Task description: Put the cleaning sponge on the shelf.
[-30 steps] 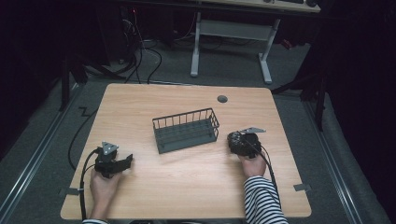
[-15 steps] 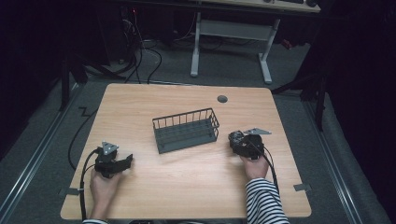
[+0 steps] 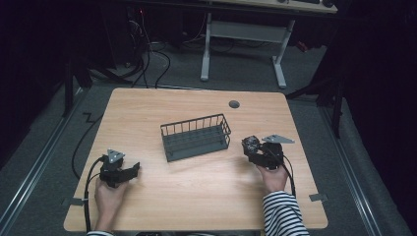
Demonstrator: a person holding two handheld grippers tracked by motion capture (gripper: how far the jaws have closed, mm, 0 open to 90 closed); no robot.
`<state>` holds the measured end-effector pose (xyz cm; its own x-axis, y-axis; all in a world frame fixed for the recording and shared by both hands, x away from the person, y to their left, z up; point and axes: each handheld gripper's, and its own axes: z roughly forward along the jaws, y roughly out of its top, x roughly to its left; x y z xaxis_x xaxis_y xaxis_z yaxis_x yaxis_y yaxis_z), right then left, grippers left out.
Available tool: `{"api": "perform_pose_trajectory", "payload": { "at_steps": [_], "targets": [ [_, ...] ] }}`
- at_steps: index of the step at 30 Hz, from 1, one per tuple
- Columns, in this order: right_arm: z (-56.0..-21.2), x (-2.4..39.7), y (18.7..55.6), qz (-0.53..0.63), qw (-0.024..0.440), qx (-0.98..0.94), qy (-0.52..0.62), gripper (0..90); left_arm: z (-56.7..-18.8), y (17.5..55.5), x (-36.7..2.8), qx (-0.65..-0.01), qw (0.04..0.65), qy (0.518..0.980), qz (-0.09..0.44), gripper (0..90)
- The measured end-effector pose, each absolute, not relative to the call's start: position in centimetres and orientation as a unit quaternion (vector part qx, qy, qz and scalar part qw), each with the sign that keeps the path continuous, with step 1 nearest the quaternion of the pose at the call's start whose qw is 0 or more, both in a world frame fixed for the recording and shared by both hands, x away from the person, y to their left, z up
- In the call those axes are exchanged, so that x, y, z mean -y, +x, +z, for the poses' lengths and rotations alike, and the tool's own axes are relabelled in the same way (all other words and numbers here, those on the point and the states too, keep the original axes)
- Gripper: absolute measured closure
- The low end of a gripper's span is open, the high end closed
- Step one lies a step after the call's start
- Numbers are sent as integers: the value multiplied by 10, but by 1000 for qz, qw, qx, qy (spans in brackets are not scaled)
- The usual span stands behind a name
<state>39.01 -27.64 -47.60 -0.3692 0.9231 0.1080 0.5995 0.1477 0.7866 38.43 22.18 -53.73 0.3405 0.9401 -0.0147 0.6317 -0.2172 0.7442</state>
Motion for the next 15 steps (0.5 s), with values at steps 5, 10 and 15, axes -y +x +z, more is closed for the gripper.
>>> {"api": "perform_pose_trajectory", "payload": {
  "at_steps": [5,10,15],
  "targets": [
    [-458,273,387,415,206,-728,505,402,-537,384,-222,-527,338,746,228,297],
    [-443,266,387,422,211,-734,489,402,-537,384,-222,-527,337,746,228,297],
    [-430,258,392,418,218,-743,474,402,-537,385,-221,-526,336,747,228,287]
  ]
}}
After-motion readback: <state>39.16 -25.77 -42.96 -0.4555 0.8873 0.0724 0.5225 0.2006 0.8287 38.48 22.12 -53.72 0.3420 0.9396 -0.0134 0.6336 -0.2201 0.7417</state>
